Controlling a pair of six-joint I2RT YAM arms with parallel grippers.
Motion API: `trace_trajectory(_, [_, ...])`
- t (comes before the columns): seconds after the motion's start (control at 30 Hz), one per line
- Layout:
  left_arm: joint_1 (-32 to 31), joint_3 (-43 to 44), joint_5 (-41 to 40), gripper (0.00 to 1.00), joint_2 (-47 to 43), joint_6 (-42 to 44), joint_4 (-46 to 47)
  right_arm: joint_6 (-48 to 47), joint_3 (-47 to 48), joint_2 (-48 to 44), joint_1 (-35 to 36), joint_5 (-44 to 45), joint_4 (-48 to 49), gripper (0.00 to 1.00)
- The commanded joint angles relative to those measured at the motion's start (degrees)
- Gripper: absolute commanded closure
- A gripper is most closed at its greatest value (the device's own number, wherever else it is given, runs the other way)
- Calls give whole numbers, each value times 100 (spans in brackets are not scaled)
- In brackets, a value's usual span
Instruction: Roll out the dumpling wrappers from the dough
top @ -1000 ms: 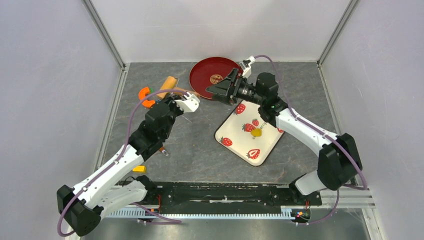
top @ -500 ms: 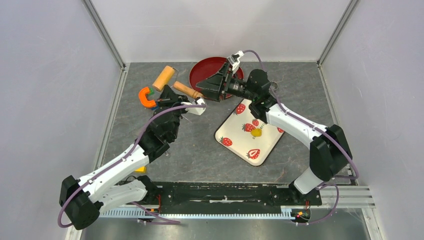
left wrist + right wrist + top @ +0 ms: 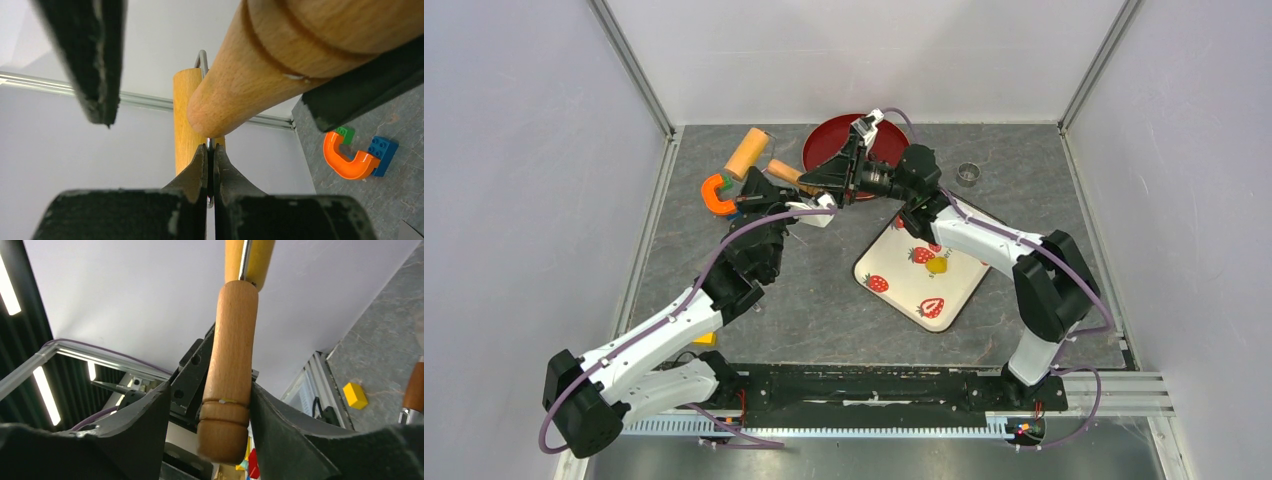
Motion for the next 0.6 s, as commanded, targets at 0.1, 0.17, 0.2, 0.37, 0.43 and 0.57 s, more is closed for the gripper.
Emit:
trace_trajectory(0.1, [-71, 300, -149, 98, -31, 214, 515, 643, 417, 331, 84, -163, 1102, 52])
trace_trajectory(0.17, [-77, 296, -181, 98, -23, 202, 509, 619, 477, 359, 110, -205, 1027, 55])
trace_trajectory(0.2, [-81, 290, -190, 98, -24, 199, 513, 594, 477, 356, 112, -193, 981, 57])
trace_trajectory(0.37, [-90, 291, -223, 98, -43, 181, 512, 492, 370, 321, 111, -79, 859, 70])
trace_trajectory(0.43, [-99, 282, -238, 98, -60, 177, 512, 478, 346, 308, 111, -18, 867, 77])
trace_trajectory(0.57, [-107, 251, -249, 98, -108, 140, 491, 445, 355, 316, 102, 78, 924, 93])
